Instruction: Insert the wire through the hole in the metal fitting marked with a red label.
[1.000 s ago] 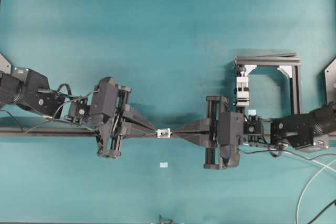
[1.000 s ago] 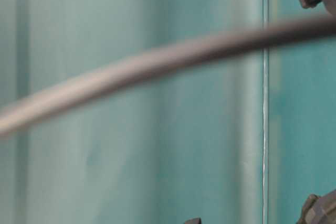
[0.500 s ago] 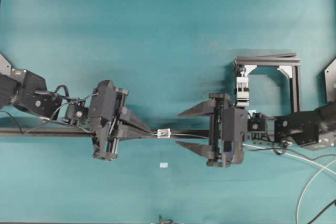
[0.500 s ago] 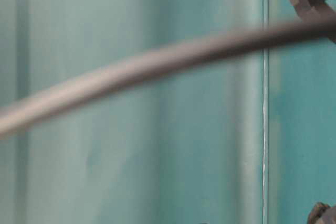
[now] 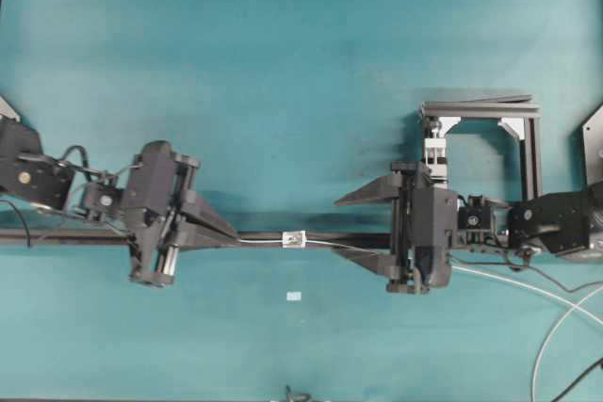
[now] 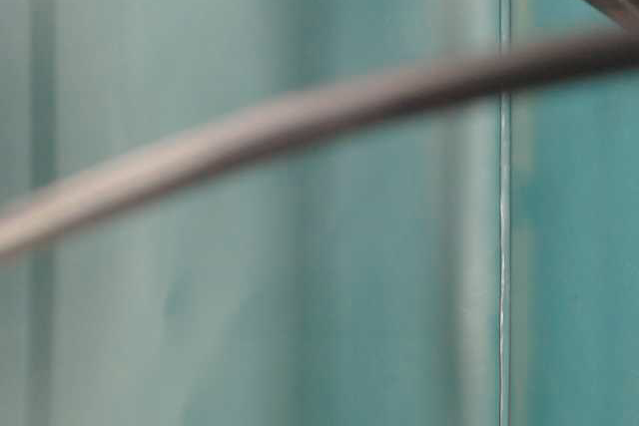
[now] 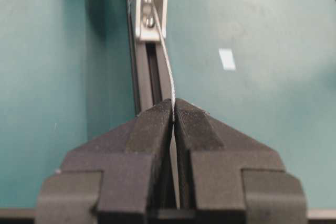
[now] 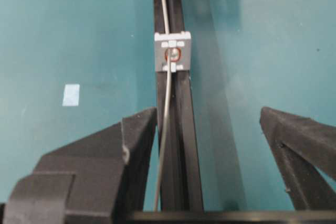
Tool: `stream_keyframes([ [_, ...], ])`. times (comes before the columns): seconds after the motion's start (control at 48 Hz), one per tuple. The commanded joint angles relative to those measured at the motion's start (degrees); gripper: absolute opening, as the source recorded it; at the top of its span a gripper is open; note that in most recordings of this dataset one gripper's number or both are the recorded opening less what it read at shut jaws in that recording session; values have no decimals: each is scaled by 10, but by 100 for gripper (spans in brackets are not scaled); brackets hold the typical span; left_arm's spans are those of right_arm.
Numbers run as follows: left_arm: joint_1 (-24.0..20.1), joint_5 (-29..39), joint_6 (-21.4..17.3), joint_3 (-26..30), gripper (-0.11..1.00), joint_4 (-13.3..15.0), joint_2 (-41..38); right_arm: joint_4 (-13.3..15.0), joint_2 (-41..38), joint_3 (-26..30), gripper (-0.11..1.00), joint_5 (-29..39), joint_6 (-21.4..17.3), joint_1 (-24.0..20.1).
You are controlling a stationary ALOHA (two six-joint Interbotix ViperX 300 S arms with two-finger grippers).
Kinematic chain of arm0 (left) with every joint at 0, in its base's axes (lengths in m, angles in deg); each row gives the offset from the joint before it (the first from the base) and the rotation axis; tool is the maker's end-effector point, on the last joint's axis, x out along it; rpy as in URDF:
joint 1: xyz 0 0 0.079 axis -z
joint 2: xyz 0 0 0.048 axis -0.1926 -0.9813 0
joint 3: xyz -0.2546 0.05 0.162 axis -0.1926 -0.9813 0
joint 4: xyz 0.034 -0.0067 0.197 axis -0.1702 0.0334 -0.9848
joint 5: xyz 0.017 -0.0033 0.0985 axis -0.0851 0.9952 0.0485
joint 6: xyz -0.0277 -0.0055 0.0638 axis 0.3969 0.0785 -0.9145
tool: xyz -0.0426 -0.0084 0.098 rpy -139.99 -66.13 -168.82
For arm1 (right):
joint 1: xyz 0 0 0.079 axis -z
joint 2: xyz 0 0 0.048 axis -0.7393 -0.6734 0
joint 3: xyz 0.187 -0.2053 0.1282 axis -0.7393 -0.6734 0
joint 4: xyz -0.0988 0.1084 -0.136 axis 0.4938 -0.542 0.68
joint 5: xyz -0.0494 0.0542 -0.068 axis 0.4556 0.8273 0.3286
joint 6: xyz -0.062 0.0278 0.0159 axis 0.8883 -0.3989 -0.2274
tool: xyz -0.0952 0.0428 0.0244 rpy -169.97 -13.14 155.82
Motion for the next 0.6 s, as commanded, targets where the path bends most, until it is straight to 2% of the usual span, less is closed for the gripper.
stream_keyframes([
  [0.0,4,5,1,-11,-10,-2,28,0,20,0,87,3,-2,-2],
  [0.583,22,105,5,-91,-10,-2,153,-1,44,-22,87,4,-1,-3],
])
